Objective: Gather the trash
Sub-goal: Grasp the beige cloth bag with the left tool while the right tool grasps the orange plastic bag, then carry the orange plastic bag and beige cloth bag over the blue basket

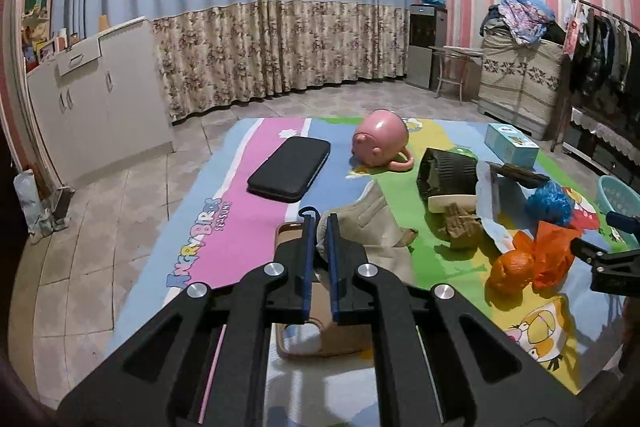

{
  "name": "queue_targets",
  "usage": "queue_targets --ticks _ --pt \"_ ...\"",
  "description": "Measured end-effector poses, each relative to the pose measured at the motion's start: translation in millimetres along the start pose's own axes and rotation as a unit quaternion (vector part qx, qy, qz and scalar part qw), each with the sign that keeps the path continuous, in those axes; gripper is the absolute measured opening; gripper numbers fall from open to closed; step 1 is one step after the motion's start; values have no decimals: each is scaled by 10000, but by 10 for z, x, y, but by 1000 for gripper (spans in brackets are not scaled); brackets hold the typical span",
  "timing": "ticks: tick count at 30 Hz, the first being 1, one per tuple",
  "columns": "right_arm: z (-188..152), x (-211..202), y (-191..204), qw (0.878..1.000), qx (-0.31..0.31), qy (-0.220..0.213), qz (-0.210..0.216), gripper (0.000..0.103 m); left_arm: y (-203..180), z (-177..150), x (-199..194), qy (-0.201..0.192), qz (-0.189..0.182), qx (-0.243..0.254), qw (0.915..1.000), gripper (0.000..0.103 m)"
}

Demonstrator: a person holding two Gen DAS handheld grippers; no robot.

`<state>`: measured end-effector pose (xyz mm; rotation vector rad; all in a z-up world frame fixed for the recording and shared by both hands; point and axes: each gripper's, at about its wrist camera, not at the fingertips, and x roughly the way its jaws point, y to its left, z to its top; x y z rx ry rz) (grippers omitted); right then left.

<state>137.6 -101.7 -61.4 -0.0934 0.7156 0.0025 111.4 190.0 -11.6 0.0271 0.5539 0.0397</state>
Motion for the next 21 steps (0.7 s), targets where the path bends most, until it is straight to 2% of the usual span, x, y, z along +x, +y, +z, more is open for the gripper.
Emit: queue_targets --ticks 2,3,4,6,8,10,13,16,21 --pt "5 91 64 9999 -45 143 80 98 23 -15 9 37 24 -5 10000 5" --pt "-5 146 94 9995 -45 244 178 92 30 -27 6 45 41 7 10000 5" --pt "-14 178 102 9991 -34 316 270 77 29 -35 8 50 60 20 10000 5" --pt "-31 230 123 9978 1 451 478 58 39 -43 3 61 57 13 10000 2" --pt "-40 205 129 9974 -1 385 616 48 34 -46 0 52 52 9 10000 0" --pt "-31 163 117 9972 -86 293 686 31 16 -42 -16 26 74 13 10000 0" --pt "-25 120 61 9964 -78 256 807 20 -37 -26 -36 -38 91 38 9999 0" --pt "-33 57 -68 9959 0 188 886 14 -70 -11 -51 -48 110 6 9999 0" --pt "-53 -49 -227 9966 -33 55 825 12 28 -57 -27 94 233 -133 9996 0"
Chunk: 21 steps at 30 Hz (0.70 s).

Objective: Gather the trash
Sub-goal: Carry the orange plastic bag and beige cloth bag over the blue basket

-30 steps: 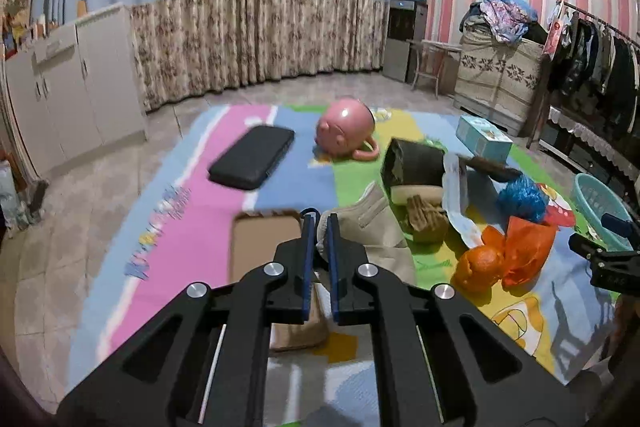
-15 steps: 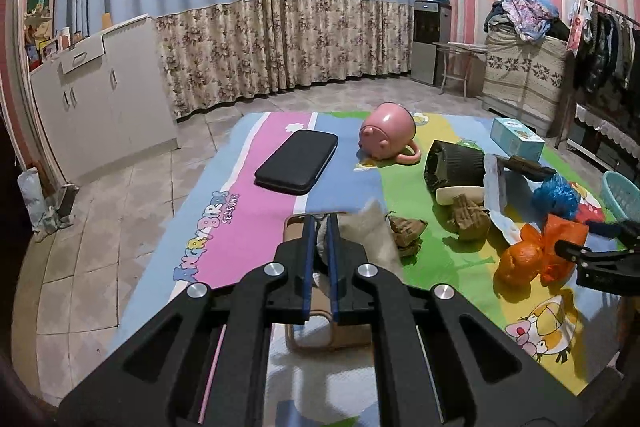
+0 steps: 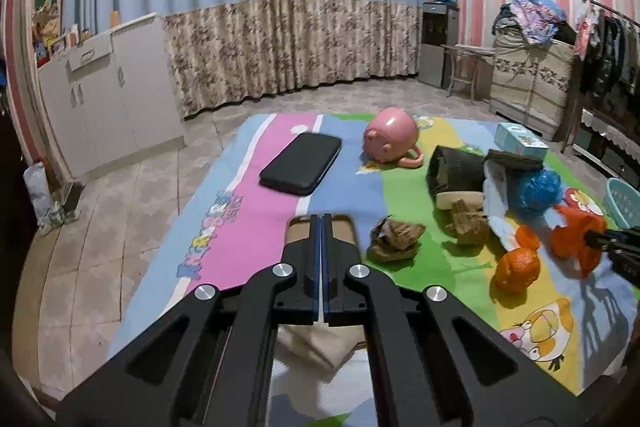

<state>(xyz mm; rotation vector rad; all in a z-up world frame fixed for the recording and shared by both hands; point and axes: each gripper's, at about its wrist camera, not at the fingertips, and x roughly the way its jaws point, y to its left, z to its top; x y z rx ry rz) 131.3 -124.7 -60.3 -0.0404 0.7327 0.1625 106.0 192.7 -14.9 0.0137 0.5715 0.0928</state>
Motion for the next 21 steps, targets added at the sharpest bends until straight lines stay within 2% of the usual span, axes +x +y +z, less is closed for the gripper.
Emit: queue_targets --ticks 2,3,4,5,11,12,13,15,16,17,21 --pt "-21 -38 -76 10000 63 -43 -11 12 46 -41 39 124 -61 -85 9999 17" --pt "-27 -53 -119 9999 108 -66 -30 12 77 -87 73 206 -70 -166 9996 47" --pt "-31 -74 -163 9999 141 -78 -38 12 98 -129 94 247 -32 -231 9994 73" --pt "-43 -90 -212 9998 186 -90 -54 12 115 -170 124 269 24 -290 9992 77" --pt "-115 -115 -452 9990 432 -71 -79 12 64 -466 404 863 1 -294 9958 76" --pt "-121 -108 -486 9988 479 -59 -67 12 62 -492 440 917 12 -294 9954 69" --pt "-125 -108 -499 9988 492 -57 -65 12 60 -514 483 991 -4 -304 9946 54" --pt "-128 -117 -520 9987 496 -58 -50 12 68 -526 517 1060 -89 -360 9937 43" --pt "-132 -125 -530 9988 491 -60 -44 12 60 -517 501 1027 -148 -352 9940 28" --pt "-136 -136 -538 9988 478 -66 -31 12 51 -510 485 1009 -163 -323 9942 22" --pt "-145 -175 -574 9988 490 -85 44 12 -10 -429 359 787 -47 -132 9968 11"
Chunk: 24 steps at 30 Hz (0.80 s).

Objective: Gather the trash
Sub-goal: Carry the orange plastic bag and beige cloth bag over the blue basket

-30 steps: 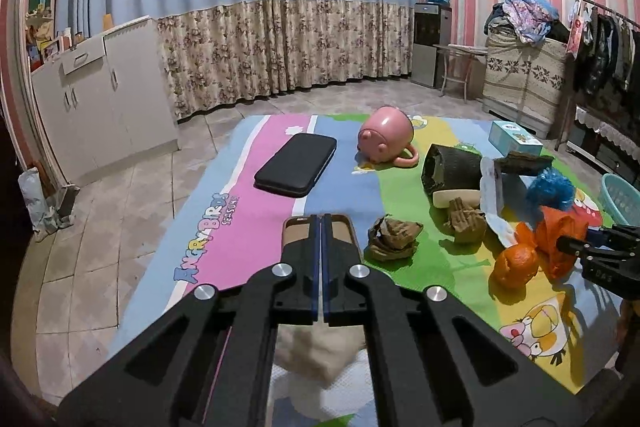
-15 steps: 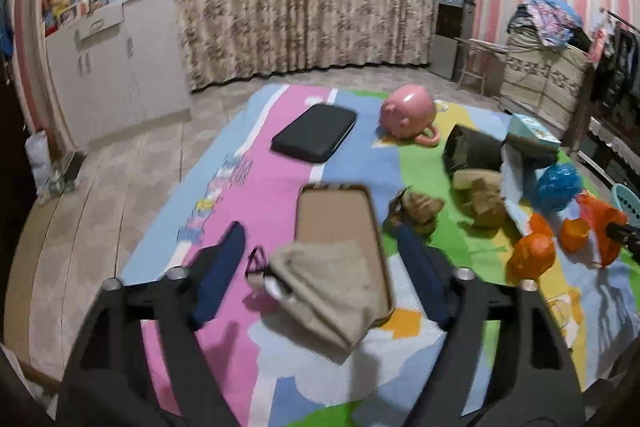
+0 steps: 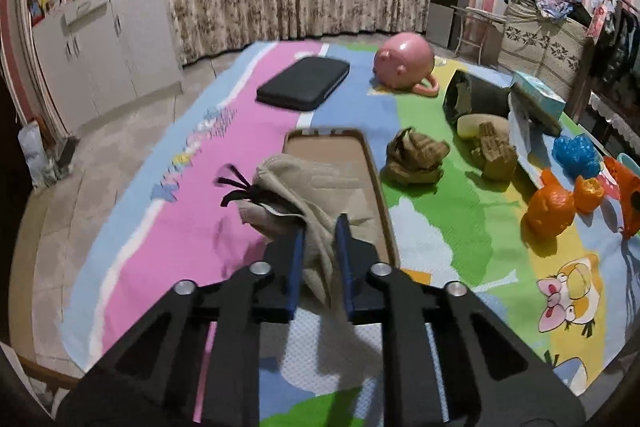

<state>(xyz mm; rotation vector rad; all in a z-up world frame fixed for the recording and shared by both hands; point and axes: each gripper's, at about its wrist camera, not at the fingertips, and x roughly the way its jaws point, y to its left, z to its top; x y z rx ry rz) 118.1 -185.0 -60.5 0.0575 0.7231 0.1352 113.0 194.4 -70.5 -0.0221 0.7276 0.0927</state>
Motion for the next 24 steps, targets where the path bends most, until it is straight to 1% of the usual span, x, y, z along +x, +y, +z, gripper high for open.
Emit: queue_targets --ticks 6,9,11,15,17,18,20,22,24 --pt "97 -152 -44 9996 17 -193 217 12 -116 254 -275 -386 31 113 9992 9" --pt "148 -259 -81 9992 -14 -299 253 12 -271 428 -454 -681 -87 194 9975 9" --pt "171 -326 -126 9991 -47 -361 212 12 -391 518 -517 -787 -198 244 9964 9" --pt "216 -465 -319 9987 39 -510 40 12 -794 693 -585 -982 -471 485 9929 9" --pt "236 -536 -461 9982 91 -579 -121 12 -1015 767 -597 -1051 -657 586 9906 9" --pt "244 -566 -526 9979 107 -606 -200 12 -1188 822 -602 -1086 -826 640 9886 9" --pt "265 -651 -701 9969 172 -666 -375 12 -1418 857 -603 -1125 -1037 700 9857 9" --pt "276 -744 -925 9952 262 -733 -595 12 -1728 904 -602 -1145 -1299 801 9816 9" --pt "286 -815 -1106 9936 349 -774 -744 12 -2089 926 -606 -1170 -1577 941 9760 9"
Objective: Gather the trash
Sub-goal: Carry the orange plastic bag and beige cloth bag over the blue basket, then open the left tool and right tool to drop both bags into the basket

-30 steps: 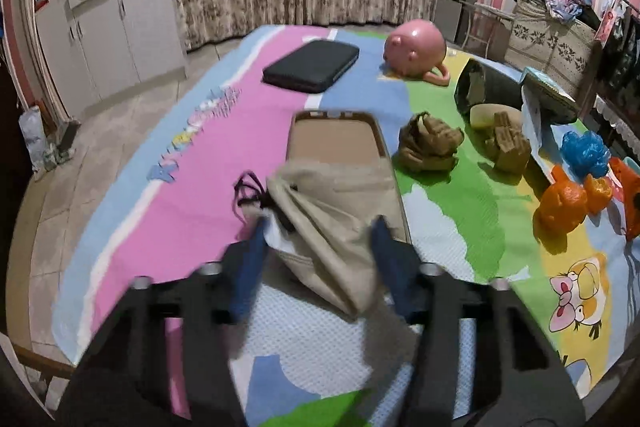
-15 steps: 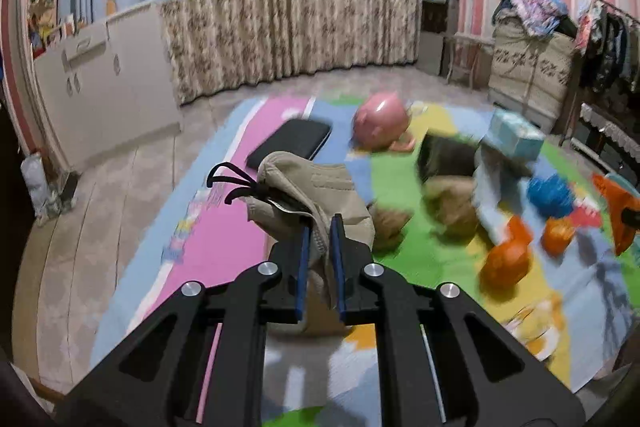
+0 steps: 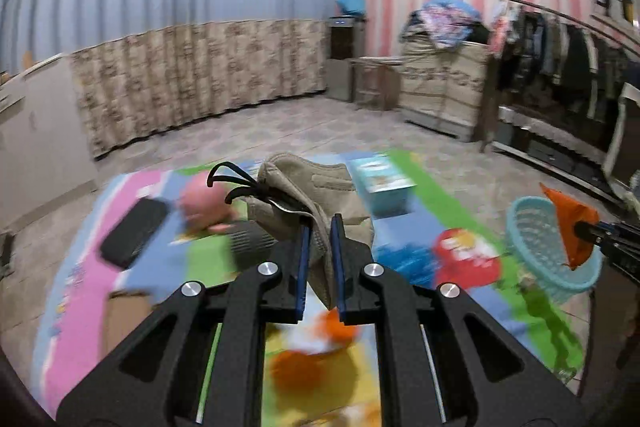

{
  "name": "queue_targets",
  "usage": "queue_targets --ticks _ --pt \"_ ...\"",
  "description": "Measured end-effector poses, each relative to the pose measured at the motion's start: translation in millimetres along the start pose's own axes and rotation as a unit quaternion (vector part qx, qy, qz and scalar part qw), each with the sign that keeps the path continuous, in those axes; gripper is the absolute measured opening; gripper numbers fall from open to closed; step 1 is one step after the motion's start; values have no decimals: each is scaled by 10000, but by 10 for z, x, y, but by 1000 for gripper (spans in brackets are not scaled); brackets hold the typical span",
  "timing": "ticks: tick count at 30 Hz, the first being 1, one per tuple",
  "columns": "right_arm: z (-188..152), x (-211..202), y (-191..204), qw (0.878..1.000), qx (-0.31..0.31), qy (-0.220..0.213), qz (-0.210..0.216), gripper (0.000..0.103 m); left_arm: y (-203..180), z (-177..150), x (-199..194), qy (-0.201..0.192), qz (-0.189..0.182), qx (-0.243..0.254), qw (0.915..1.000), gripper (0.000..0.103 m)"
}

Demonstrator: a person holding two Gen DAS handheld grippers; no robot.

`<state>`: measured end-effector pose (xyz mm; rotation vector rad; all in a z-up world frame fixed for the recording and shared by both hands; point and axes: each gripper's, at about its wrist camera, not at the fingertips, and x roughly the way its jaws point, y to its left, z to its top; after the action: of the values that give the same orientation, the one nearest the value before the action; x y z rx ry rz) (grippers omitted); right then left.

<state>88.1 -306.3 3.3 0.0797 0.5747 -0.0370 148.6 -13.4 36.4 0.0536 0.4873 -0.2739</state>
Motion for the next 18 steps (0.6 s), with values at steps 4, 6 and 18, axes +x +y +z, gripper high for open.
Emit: queue_targets --ticks 4,6,18 --pt "55 -102 -556 9986 273 -73 -441 12 -562 89 204 1 -545 127 9984 9" --pt "59 -126 -773 9974 391 -85 -606 12 -869 122 325 27 -855 178 9962 9" --pt "-144 149 -1581 9882 942 228 -1189 12 -2412 -105 1014 374 -2020 613 9767 9"
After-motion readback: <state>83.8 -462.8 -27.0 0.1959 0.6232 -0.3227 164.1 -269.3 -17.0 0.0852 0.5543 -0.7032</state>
